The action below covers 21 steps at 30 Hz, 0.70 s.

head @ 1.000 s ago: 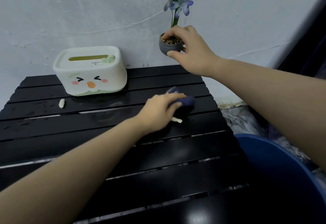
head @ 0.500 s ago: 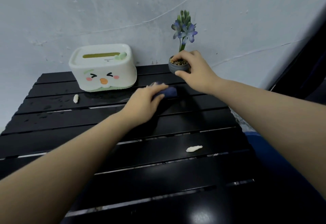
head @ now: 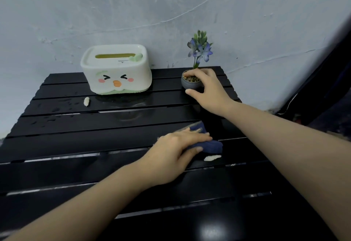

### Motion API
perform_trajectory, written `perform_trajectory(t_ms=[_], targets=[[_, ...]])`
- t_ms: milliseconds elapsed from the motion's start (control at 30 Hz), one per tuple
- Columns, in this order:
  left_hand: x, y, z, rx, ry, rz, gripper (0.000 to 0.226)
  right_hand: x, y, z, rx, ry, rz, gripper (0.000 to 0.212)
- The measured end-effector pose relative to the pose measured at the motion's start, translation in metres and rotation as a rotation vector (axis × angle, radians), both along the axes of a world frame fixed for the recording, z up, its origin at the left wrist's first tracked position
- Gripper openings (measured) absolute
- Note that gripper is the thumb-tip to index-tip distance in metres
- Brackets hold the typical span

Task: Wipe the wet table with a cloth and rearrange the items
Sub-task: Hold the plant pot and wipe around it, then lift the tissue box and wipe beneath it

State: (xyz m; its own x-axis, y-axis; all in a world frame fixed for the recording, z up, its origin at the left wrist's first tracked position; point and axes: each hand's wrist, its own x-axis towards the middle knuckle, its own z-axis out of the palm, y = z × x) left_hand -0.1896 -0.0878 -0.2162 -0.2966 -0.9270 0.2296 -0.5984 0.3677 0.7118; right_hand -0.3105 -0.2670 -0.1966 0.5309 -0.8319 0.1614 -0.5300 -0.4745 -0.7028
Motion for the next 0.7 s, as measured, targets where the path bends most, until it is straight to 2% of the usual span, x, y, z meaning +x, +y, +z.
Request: perform_trajectory(t_ms=[133, 233, 333, 500, 600, 700], targets=[[0.009, 0.006, 0.013, 0.168, 0.398, 0.118, 0.030, -0.006, 0.028, 0.004, 0.014, -0.070, -0.086, 0.044], [0.035, 0.015, 0.024, 0.177, 0.573, 0.291, 0.029, -0.007, 0.057, 0.008, -0.022, -0.130, -0.158, 0.040], [0.074, 0.031, 0.036, 0.151, 0.697, 0.475, 0.030, 0.004, 0.082, 0.016, -0.088, -0.173, -0.105, 0.036], [0.158, 0.053, 0.054, 0.003, 0.634, 0.807, 0.024, 0.056, 0.089, 0.033, -0.068, -0.143, 0.033, 0.046], [0.210, 0.057, 0.054, -0.099, 0.518, 1.014, 0.022, 0.095, 0.075, 0.041, 0.013, -0.170, 0.041, 0.069], [0.263, 0.053, 0.042, -0.090, 0.348, 1.201, 0.029, 0.126, 0.050, 0.040, 0.122, -0.228, 0.044, 0.098]])
